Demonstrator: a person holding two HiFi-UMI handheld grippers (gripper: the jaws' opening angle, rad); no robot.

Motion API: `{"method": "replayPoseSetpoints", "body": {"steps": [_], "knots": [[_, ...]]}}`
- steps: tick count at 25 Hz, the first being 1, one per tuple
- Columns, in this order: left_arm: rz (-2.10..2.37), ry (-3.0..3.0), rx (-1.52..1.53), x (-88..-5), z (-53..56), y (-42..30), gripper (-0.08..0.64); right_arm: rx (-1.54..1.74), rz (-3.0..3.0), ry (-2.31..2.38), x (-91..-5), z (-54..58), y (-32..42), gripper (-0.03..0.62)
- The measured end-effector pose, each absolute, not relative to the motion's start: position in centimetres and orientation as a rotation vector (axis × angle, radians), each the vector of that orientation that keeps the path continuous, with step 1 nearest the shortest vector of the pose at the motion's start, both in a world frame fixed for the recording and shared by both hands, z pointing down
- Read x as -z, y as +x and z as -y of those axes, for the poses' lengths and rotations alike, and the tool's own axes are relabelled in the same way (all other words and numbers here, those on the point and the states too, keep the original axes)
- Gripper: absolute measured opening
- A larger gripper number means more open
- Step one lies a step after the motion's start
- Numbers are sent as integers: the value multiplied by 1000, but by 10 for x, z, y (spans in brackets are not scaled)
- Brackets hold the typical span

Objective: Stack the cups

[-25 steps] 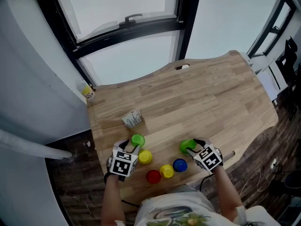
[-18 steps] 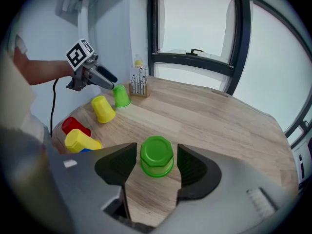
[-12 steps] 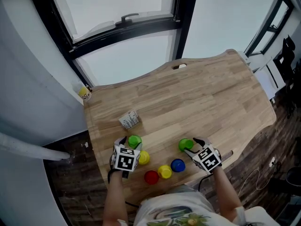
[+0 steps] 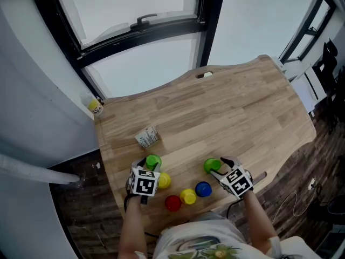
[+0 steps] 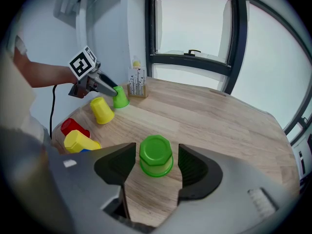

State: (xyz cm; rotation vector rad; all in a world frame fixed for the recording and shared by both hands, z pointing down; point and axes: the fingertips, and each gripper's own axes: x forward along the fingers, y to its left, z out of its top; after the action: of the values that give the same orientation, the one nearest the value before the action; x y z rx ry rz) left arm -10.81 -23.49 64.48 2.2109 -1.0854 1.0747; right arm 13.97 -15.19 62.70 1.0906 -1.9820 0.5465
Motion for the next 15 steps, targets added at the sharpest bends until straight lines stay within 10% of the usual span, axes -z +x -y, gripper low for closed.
{"method": "replayPoseSetpoints", "body": {"steps": [15], "knots": [[1286,2208,-897,-592,240,-144,229,-563,1998,1094,-626,153,138,274]]}}
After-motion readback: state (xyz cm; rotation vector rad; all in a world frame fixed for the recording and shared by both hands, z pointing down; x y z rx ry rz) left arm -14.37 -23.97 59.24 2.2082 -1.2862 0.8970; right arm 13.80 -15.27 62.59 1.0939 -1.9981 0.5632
